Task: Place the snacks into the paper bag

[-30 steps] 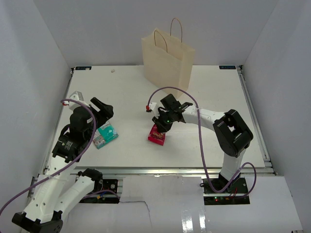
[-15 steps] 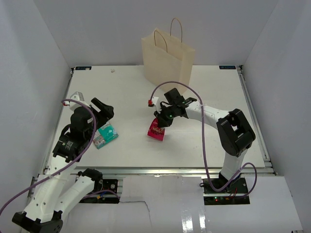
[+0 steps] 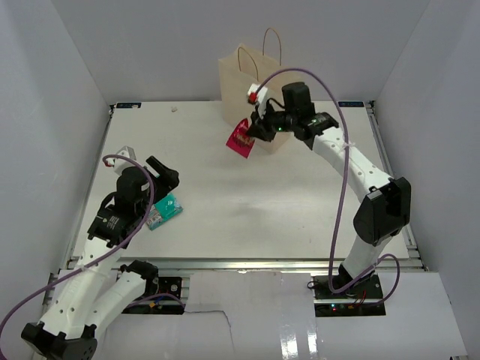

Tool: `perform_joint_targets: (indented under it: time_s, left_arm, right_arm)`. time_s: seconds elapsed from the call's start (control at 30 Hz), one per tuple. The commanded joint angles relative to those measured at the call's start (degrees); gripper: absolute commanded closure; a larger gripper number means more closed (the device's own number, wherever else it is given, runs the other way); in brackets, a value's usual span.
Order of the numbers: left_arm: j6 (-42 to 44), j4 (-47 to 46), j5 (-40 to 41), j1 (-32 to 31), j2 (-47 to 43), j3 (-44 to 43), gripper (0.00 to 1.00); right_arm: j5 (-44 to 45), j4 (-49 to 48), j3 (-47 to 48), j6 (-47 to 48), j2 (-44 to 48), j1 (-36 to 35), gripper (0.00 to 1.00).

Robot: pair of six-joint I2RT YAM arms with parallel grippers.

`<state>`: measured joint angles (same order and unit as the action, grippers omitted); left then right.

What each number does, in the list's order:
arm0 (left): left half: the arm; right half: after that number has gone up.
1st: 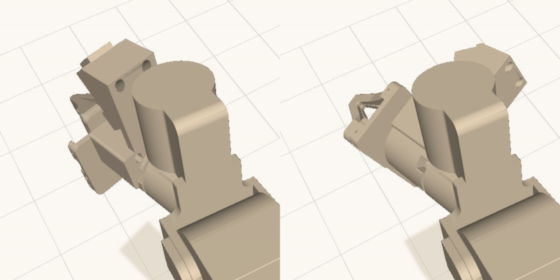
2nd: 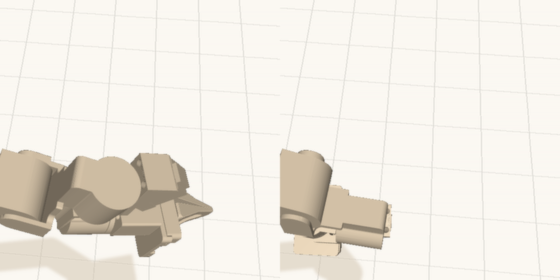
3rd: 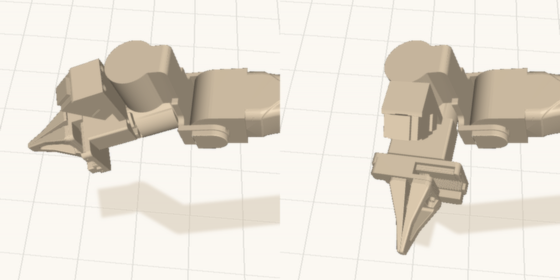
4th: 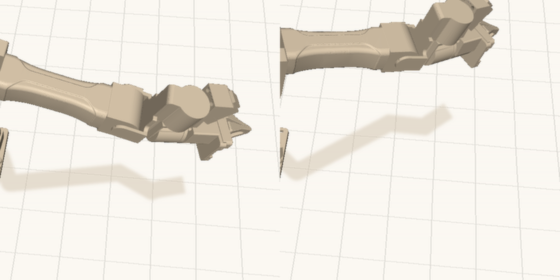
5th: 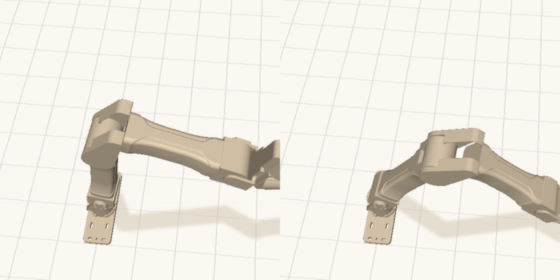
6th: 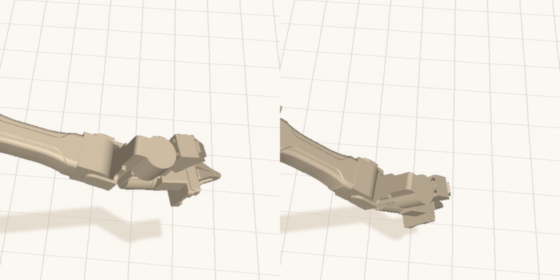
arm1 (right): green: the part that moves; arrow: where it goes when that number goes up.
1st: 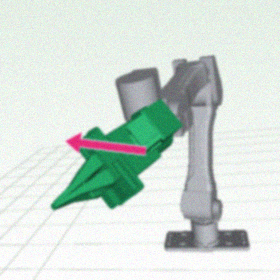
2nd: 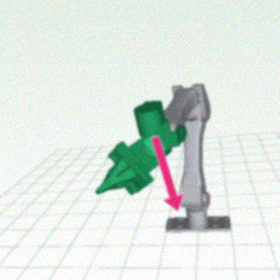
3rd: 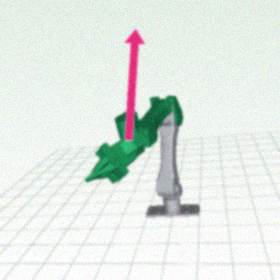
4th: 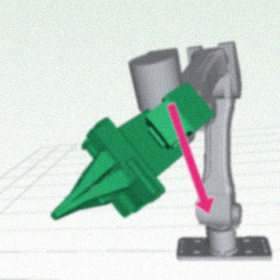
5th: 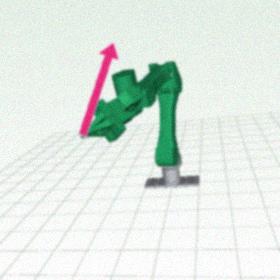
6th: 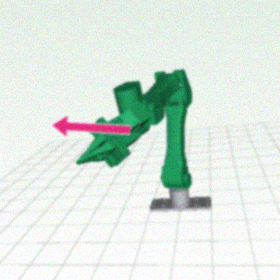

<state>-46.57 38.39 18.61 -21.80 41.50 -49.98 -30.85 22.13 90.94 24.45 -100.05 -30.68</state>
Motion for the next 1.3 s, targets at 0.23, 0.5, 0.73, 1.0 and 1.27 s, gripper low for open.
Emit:
perform_joint_targets:
  time_s: [0.23, 0.5, 0.73, 1.0, 1.27]
  left_arm:
    - [0.2, -1.6, -1.0, 0.3, 1.1, 0.3, 0.15]
    - [0.3, -1.7, -0.9, 0.3, 1.4, 0.6, 0.15]
    - [0.4, -2.8, -1.6, 0.3, 2.4, 1.0, 0.15]
    - [0.6, -2.8, -1.5, 0.3, 2.0, 1.3, 0.15]
    - [0.2, -3.0, -1.6, 0.3, 2.4, 1.6, 0.15]
  right_arm:
    - [9.3, -14.5, 21.6, -8.8, 1.4, 8.7, 0.92]
    - [21.0, -25.4, 22.8, -11.2, -0.2, 12.2, 0.92]
    - [25.1, -30.6, 20.7, -7.9, -4.5, 12.3, 0.92]
    - [23.7, -31.4, 18.4, -5.9, -7.6, 11.7, 0.75]
    - [20.8, -31.6, 14.1, -5.1, -4.5, 10.7, 0.30]
